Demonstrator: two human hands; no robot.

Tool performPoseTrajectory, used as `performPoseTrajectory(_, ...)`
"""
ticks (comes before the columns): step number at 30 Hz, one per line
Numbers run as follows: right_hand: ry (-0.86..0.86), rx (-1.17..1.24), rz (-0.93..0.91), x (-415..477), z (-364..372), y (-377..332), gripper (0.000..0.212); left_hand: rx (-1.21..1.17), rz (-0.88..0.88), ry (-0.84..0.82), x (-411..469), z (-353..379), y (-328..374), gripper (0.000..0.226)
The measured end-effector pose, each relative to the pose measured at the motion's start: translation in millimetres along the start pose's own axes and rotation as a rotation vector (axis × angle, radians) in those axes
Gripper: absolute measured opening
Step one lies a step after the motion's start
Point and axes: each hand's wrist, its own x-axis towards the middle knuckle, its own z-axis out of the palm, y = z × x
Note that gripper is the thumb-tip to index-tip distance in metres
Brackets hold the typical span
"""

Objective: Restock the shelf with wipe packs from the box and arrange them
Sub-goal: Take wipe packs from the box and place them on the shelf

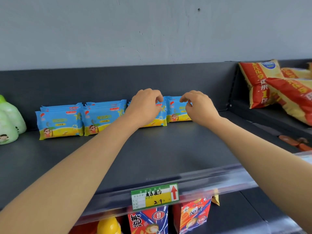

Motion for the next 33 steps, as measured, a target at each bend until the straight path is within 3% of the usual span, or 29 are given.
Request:
performPoseTrajectory(9,0.092,-0.043,0.232,-94.5,-50.8,21.4,0.027,-0.317,0.291,-0.185,-46.6,20.2,93.7,0.018)
performPoseTrajectory(13,0.164,-0.148,0.41,-170.7,-84.5,45.6,0.014,-0.446,0.457,-0.342,-70.6,52.1,146.2,0.017)
performPoseTrajectory(19,0.157,-0.253,0.813,-299.0,-119.5,81.0,0.026,-0.471,0.6,-0.663,-116.1,116.4,224.6,0.019)
performPoseTrajectory(26,-0.083,-0.162,1.148,-418.5,-99.4,137.3,0.03,-0.368,0.583,-1.013,-163.6,216.8,280.6,0.017)
performPoseTrajectory(33,-0.435,-0.063,1.234,-495.2,-71.5,194.8,0.032,-0.251,0.42,-1.211,-204.4,327.6,307.7,0.019)
